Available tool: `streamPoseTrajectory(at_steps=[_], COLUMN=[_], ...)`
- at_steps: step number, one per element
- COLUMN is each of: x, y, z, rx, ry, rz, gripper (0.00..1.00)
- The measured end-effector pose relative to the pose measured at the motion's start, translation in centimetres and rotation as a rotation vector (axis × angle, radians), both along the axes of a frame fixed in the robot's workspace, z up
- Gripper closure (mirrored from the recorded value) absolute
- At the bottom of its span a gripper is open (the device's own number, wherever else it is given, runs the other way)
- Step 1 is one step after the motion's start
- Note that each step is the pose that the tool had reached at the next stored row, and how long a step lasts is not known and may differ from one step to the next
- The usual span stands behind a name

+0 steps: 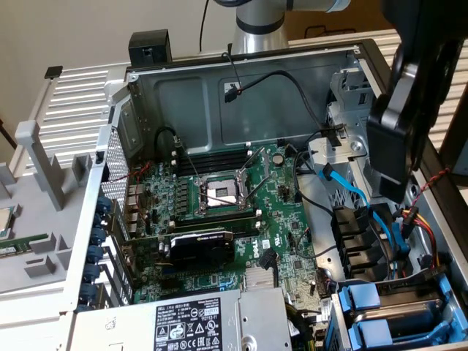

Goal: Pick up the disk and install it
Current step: 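Insert the first disk wire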

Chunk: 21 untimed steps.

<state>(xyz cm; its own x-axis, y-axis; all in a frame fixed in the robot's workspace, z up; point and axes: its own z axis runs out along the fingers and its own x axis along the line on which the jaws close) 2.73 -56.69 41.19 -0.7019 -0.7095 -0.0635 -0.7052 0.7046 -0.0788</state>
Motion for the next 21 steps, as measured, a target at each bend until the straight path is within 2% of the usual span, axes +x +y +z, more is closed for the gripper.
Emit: streamPoseTrajectory(at_steps=[5,8,11,17,21], x=[-0.3,-0.3,-0.3,-0.3,-0.3], y=[0.0,-0.15,-0.53,-1.67,-2.1], z=[-0.01,-0.01,-0.01,-0.01,-0.01], rx=[-0.0001,0.0,0.0,-0.0001,-0.0001], ry=[0.0,-0.0001,-0.0001,0.0,0.0], rz=[0.067,0.087,0.096,0.107,0.124], gripper=[0.57,0.57,0.57,0.57,0.57])
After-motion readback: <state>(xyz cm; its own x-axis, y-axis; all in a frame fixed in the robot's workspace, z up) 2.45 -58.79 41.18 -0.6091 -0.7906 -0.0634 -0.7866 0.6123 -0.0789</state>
